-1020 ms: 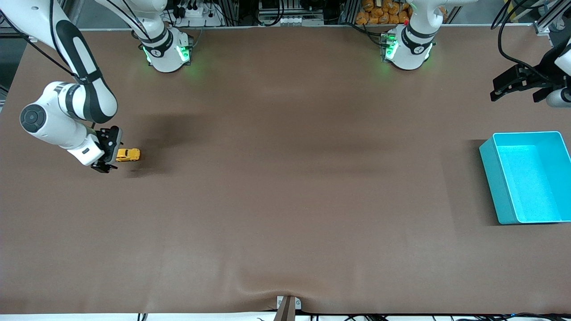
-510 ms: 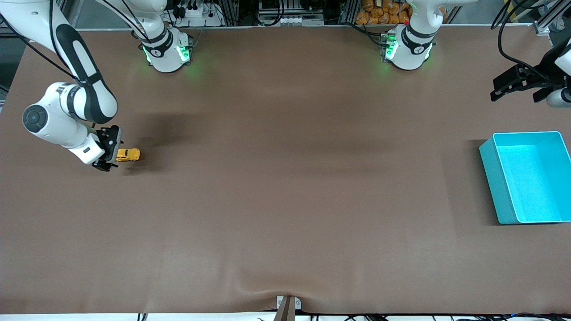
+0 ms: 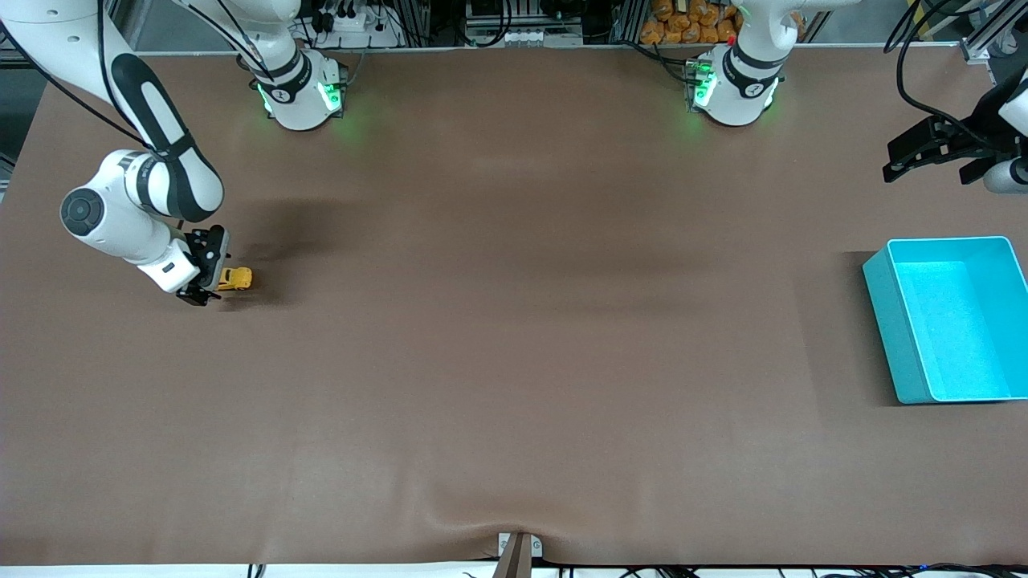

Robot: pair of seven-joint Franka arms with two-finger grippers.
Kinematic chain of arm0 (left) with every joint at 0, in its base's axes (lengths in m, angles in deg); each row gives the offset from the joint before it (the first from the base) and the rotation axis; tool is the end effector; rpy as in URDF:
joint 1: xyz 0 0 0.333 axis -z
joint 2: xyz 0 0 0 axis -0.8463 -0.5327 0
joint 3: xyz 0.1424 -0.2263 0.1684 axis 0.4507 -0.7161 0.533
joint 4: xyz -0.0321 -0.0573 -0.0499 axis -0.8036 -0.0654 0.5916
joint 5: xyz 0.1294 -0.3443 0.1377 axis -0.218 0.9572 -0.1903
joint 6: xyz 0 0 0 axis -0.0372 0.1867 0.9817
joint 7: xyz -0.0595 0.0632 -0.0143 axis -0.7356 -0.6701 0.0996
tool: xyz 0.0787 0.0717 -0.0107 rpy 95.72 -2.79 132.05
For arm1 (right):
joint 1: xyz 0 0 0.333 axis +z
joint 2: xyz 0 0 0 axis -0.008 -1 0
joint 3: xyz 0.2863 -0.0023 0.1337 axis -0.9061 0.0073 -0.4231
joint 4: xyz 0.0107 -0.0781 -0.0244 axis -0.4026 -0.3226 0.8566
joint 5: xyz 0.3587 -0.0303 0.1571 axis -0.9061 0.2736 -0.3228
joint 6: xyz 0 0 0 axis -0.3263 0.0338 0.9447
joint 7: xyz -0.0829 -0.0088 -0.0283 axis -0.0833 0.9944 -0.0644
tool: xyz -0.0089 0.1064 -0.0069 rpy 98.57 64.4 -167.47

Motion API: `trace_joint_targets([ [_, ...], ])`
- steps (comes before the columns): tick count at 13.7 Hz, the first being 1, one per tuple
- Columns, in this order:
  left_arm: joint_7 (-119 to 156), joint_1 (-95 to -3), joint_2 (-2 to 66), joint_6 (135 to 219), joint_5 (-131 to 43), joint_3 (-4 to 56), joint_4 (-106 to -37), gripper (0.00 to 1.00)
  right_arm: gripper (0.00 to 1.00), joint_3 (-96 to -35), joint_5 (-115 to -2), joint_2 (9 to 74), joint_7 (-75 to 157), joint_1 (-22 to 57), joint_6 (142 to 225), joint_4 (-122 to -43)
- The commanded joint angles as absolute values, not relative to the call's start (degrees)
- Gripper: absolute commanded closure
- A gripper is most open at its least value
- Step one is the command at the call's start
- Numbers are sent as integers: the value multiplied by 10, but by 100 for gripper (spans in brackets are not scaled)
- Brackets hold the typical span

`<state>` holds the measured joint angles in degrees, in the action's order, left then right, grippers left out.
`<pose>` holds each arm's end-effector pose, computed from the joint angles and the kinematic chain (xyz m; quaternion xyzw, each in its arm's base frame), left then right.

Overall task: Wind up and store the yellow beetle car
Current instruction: 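Lower the right gripper over the yellow car and close on it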

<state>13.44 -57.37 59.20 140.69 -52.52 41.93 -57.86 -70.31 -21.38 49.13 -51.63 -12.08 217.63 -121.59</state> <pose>0.5289 -0.0284 0.6597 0.9994 -0.0150 -0.0307 0.0046 0.4755 -0.1117 0.1927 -0.7397 -0.6717 0.0246 0.0312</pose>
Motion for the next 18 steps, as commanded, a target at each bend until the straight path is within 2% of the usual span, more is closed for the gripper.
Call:
trace_joint_targets([
  [1,136,-576,589,1406,-532,416,-570,0,38,-710,-223,485,-536,-133,2190,-1222],
  [4,136,-576,589,1406,-532,416,-570,0,73,-710,-223,484,-548,-133,2191,-1222],
  [5,136,-576,589,1406,-532,416,-570,0,79,-709,-223,484,-549,-134,2191,-1222],
  [11,136,-576,589,1406,-532,416,-570,0,93,-710,-223,463,-592,-157,2218,-1221],
  [18,136,-576,589,1406,-532,416,-570,0,93,-710,-223,453,-665,-204,2228,-1215],
])
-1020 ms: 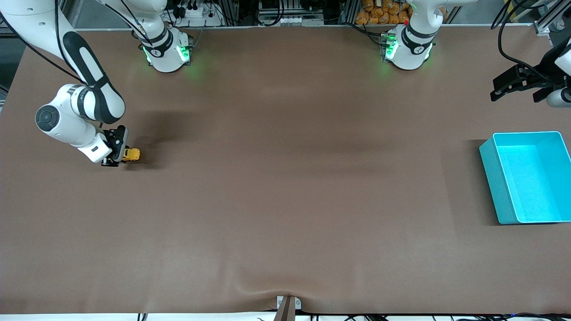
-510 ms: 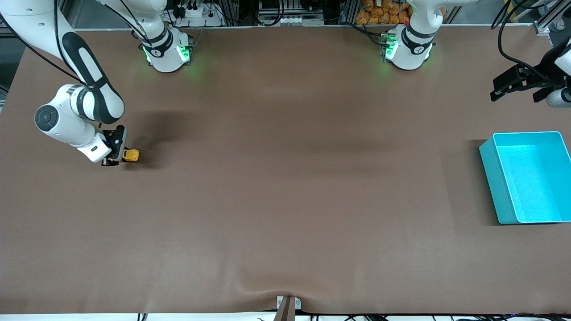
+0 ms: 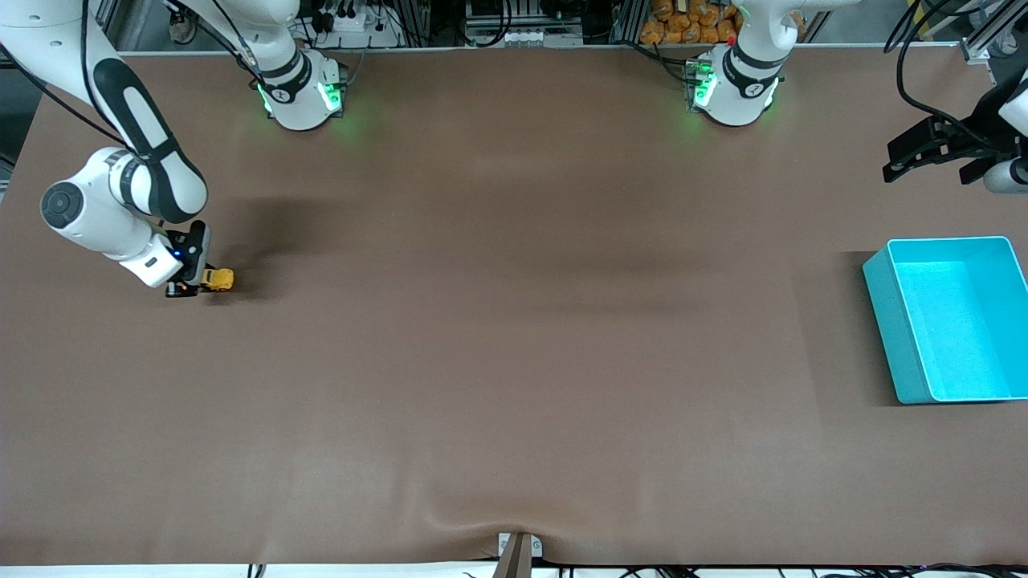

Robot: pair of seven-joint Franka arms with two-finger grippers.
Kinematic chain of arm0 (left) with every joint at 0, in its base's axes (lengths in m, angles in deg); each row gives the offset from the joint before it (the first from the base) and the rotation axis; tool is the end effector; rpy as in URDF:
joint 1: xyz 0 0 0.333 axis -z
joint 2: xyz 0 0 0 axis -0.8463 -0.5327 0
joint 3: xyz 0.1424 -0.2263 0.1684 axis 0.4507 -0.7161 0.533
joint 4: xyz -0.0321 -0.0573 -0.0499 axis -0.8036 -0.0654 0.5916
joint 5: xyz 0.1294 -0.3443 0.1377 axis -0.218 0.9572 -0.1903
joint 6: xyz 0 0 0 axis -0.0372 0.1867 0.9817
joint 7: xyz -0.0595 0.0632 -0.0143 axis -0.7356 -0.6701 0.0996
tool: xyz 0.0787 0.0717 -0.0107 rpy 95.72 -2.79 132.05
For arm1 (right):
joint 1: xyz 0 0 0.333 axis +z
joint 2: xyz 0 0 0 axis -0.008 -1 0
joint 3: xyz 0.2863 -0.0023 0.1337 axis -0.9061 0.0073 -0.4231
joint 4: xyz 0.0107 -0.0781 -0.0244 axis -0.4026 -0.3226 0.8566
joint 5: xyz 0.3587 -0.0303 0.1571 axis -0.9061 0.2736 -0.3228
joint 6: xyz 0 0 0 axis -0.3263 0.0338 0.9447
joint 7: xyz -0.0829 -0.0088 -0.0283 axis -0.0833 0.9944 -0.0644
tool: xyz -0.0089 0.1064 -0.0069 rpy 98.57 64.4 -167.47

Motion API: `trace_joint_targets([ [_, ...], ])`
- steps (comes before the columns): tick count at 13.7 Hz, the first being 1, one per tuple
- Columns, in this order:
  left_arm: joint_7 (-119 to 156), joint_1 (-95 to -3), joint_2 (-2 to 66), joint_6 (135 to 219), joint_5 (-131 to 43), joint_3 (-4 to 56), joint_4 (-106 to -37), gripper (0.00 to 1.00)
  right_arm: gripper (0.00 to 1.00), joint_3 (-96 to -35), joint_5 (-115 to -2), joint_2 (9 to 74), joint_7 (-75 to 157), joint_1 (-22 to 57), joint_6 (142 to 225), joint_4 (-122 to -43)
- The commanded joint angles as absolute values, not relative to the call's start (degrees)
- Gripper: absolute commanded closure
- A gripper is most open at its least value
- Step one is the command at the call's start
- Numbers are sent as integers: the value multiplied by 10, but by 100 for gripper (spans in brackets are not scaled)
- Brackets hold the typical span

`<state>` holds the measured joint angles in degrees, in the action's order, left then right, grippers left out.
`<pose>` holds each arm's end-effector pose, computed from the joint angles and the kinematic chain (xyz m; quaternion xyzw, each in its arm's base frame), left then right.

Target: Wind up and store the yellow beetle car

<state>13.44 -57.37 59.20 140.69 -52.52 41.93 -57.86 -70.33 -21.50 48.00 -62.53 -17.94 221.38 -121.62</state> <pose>0.5289 -0.0284 0.6597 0.9994 -0.0150 -0.0307 0.0046 0.4657 -0.1610 0.1882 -0.7104 -0.7036 0.0094 0.0144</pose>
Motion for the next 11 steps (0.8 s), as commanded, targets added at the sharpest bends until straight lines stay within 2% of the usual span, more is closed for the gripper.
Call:
trace_joint_targets([
  [1,136,-577,589,1406,-532,416,-570,0,93,-710,-223,452,-668,-210,2228,-1214],
  [11,135,-577,589,1406,-532,416,-570,0,93,-709,-222,433,-694,-242,2231,-1200],
])
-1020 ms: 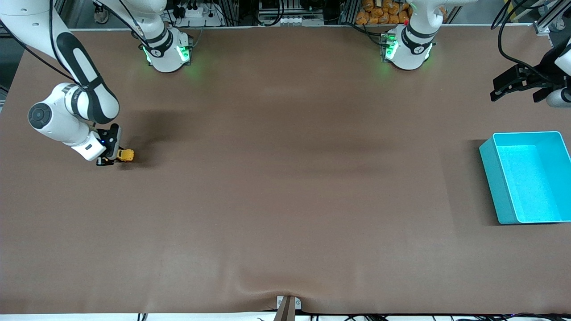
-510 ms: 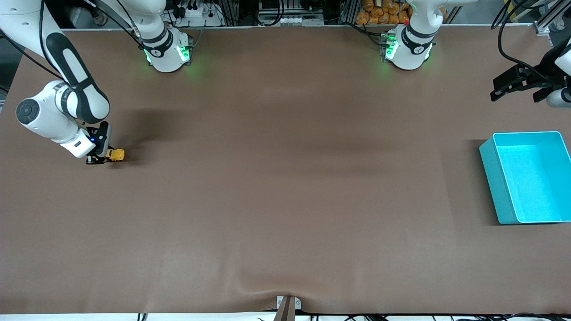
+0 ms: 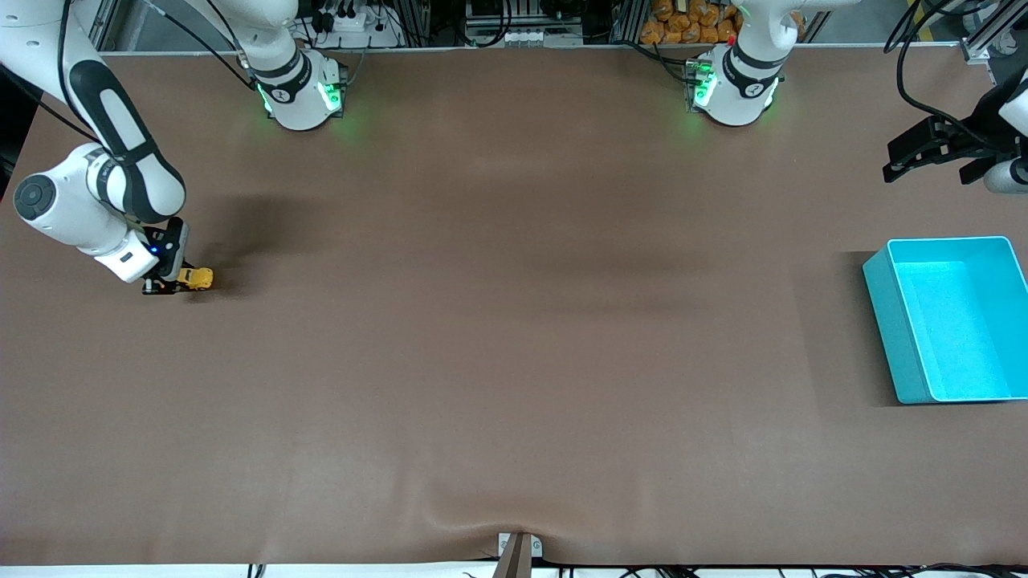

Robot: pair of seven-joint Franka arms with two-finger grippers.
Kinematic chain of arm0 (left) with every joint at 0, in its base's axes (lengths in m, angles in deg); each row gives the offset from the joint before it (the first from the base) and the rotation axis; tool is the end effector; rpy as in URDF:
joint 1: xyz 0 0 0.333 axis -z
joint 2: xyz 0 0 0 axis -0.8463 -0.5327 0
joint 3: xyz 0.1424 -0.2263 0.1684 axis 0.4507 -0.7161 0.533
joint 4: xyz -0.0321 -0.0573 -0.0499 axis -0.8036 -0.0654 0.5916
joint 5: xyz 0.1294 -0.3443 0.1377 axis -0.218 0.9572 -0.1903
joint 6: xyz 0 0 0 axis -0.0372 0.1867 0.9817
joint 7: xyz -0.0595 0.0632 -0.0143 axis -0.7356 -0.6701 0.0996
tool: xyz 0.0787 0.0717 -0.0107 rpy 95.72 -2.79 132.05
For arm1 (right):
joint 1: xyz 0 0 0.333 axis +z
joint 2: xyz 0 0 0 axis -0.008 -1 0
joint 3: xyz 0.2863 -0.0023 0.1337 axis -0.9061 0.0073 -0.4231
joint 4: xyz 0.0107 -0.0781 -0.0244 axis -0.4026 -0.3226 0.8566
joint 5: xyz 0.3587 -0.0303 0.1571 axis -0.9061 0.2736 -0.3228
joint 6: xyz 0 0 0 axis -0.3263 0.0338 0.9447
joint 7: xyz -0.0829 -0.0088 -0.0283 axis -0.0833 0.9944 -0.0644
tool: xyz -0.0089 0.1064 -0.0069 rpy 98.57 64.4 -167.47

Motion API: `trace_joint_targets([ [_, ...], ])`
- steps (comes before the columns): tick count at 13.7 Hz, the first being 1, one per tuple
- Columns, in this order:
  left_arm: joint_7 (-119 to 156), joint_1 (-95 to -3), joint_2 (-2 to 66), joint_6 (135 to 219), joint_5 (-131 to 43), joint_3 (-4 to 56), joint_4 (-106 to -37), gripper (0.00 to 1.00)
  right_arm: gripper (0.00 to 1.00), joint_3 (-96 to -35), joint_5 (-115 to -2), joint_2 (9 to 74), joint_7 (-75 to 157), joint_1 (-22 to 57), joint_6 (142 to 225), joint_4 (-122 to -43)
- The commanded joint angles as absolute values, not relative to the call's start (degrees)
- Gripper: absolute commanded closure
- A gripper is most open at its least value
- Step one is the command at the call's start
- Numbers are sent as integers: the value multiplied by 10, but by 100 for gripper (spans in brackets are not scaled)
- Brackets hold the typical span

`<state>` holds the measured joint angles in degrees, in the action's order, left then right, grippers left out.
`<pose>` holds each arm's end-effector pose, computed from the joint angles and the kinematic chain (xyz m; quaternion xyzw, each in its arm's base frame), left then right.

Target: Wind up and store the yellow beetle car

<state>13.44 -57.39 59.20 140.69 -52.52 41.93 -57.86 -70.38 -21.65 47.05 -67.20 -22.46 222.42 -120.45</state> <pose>0.5289 -0.0282 0.6597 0.9994 -0.0148 -0.0307 0.0046 0.4593 -0.2001 0.1881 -0.7101 -0.7041 0.0035 0.0051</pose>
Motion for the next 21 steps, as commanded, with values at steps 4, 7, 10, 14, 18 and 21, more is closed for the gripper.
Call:
trace_joint_targets([
  [4,136,-577,589,1406,-532,416,-570,0,93,-709,-222,433,-714,-256,2231,-1195],
  [7,136,-577,589,1406,-532,416,-570,0,93,-709,-222,432,-724,-268,2230,-1194],
  [10,136,-577,589,1406,-532,416,-570,0,92,-708,-221,431,-728,-277,2227,-1193],
  [14,136,-577,589,1406,-532,416,-570,0,91,-708,-221,430,-733,-280,2224,-1186],
  [18,136,-577,589,1406,-532,416,-570,0,32,-709,-223,429,-724,-278,2214,-1183],
  [21,136,-577,589,1406,-532,416,-570,0,0,-710,-223,432,-684,-271,2155,-1152],
])
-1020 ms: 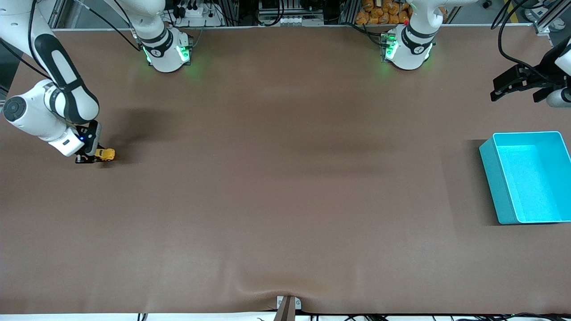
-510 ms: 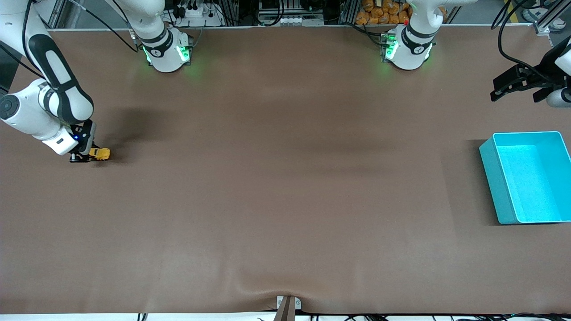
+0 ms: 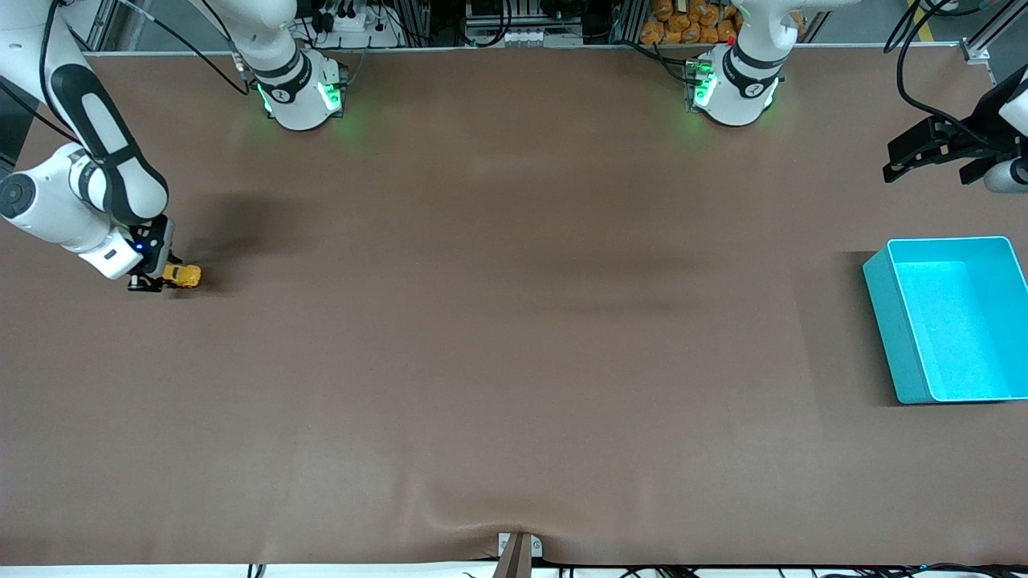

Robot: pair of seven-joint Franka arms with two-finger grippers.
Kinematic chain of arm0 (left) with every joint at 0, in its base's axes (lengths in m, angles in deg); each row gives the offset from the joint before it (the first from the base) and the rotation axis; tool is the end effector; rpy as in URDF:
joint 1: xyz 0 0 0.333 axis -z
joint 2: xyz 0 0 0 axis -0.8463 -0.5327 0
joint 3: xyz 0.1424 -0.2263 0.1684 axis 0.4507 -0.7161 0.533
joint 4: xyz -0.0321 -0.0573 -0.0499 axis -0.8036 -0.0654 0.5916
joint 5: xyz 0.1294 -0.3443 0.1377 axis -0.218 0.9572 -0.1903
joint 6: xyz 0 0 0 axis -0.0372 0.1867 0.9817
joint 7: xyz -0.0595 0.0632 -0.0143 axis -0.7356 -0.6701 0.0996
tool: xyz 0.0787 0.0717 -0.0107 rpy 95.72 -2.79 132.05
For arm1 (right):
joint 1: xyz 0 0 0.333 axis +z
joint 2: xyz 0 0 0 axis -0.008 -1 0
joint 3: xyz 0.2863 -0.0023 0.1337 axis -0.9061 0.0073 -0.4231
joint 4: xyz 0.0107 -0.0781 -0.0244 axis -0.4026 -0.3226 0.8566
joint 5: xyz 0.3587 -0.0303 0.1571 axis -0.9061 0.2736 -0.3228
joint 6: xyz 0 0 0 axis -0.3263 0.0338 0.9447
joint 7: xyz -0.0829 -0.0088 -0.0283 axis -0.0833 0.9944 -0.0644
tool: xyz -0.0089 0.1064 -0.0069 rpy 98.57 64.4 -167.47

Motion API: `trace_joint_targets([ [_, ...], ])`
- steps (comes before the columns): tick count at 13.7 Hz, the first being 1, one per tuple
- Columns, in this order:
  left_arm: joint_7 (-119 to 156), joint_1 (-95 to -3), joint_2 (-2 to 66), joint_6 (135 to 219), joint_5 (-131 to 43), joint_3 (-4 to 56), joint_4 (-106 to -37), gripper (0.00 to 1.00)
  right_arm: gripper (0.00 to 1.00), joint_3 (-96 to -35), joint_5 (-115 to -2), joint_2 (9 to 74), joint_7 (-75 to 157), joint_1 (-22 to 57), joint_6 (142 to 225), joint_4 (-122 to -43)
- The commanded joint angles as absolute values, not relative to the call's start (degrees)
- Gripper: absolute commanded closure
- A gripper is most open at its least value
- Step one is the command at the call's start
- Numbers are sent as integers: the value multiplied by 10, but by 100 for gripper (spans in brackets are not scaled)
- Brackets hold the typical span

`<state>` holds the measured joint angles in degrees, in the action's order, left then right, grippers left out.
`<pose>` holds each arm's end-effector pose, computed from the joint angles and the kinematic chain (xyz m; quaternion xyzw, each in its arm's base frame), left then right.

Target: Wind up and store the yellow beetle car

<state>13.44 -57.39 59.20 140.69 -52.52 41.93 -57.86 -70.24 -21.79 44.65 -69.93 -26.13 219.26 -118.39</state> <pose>0.5289 -0.0282 0.6597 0.9994 -0.0148 -0.0307 0.0046 0.4473 -0.2316 0.1740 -0.7169 -0.6962 0.0130 0.0342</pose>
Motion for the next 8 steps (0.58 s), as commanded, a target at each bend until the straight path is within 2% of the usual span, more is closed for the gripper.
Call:
trace_joint_targets([
  [1,135,-577,589,1406,-532,416,-570,0,0,-712,-223,436,-685,-267,2116,-1135],
  [4,136,-577,589,1406,-532,416,-570,0,0,-712,-224,439,-681,-242,1968,-1043],
  [8,136,-577,589,1406,-532,416,-570,0,0,-713,-224,441,-681,-231,1937,-1011],
])
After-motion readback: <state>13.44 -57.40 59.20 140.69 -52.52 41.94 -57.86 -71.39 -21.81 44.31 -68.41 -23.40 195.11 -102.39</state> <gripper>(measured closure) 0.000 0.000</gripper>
